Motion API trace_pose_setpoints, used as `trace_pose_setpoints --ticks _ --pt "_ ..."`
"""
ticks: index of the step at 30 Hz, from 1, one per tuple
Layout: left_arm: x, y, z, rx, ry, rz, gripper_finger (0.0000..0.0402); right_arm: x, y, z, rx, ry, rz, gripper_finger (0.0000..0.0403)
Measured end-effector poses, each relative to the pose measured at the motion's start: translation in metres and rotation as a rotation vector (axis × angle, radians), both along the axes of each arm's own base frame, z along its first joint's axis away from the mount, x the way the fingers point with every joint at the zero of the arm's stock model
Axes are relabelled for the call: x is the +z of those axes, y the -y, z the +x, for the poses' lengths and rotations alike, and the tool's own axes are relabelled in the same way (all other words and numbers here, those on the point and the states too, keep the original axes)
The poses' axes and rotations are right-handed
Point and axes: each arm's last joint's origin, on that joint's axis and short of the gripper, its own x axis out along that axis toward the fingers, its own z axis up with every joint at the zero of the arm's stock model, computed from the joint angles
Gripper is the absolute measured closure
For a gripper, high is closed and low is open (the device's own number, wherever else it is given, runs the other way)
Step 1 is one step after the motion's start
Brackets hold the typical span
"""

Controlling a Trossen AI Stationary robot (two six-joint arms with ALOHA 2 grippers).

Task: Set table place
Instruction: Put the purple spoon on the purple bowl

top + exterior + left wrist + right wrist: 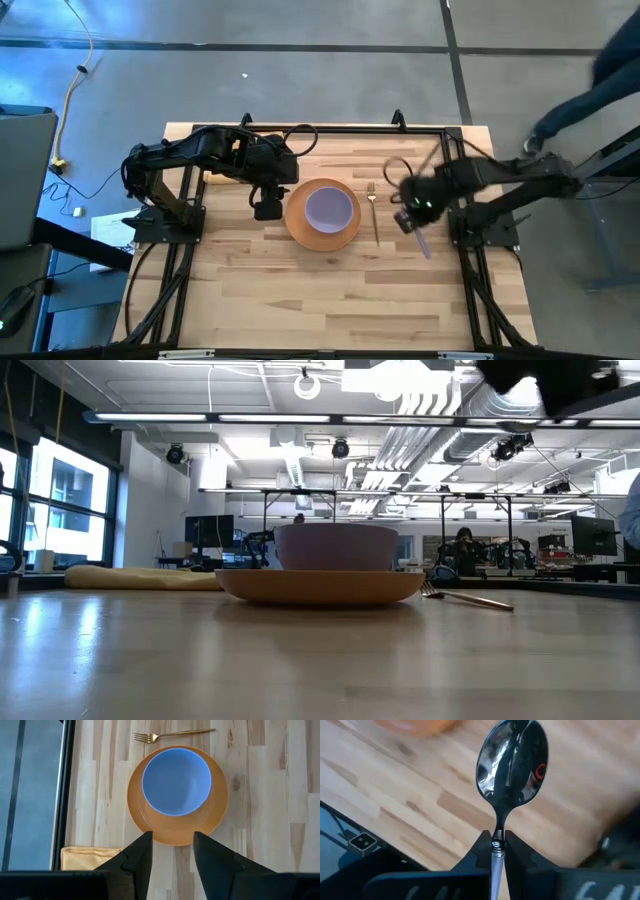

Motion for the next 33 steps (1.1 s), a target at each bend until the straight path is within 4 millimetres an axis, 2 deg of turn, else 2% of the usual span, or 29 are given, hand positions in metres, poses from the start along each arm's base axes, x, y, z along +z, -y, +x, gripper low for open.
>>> trace_pose_setpoints --ticks 5,10,17,23,29,33 --pt "0.000 0.000 0.000 0.000 0.000 0.000 0.0272 0.010 0.033 0.036 0.149 0.046 -0.035 0.0403" --pt "0.000 0.000 0.000 0.006 0.002 -0.003 0.0273 0.012 0.060 0.085 0.327 0.093 -0.036 0.0403" --pt "0.000 0.000 0.000 0.021 0.001 -0.010 0.0273 0.009 0.081 0.138 0.454 0.041 -0.008 0.0403" --pt "0.000 0.000 0.000 0.021 0.001 -0.010 0.0273 -0.017 0.088 0.175 0.577 -0.010 0.090 0.0403" --pt "0.000 0.000 0.000 0.020 0.001 -0.010 0.0273 -0.057 0.094 0.210 0.645 -0.007 0.200 0.0403" --pt "0.000 0.000 0.000 0.020 0.001 -0.010 0.0273 -0.083 0.099 0.225 0.660 -0.036 0.226 0.0403"
